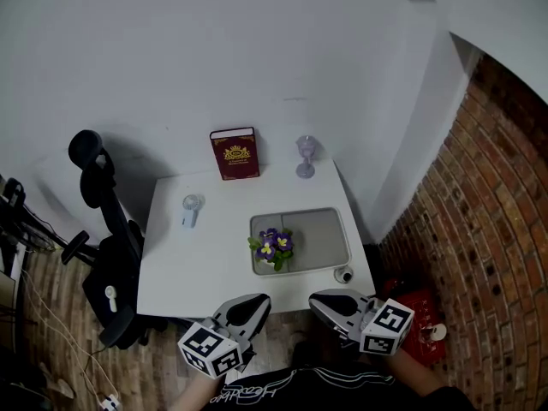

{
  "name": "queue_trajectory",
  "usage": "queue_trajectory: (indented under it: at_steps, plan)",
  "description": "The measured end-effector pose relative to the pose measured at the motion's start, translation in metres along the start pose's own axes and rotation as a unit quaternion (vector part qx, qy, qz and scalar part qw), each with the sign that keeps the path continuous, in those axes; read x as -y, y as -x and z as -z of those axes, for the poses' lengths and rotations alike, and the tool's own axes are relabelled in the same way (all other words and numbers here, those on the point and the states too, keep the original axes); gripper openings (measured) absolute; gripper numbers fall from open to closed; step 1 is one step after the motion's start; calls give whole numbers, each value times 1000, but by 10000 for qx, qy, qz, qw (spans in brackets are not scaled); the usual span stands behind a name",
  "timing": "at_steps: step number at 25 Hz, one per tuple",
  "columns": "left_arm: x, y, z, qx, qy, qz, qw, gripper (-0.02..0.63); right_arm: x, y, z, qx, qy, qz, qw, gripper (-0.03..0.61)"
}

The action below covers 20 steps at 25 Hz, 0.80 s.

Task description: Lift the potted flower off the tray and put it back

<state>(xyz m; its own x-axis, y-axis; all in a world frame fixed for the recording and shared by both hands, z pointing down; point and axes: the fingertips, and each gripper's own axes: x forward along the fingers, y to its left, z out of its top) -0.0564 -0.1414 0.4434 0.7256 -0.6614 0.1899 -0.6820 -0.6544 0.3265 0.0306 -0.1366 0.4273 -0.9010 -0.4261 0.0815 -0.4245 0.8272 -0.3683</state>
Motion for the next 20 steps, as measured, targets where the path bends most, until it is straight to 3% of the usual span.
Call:
queue_trajectory:
  at_steps: [4, 9, 20]
  plan:
    - [22, 9, -7, 0, -296, -4, 9996, 40, -17, 10, -10, 196, 88, 34, 9998, 2]
    - [39, 21, -16, 137, -163, 143, 9997, 37, -39, 14, -10, 212, 226, -13, 9995, 2]
    - [51, 48, -25, 395, -221, 18, 9990, 35, -63, 19, -5, 308, 359, -43, 9989, 2]
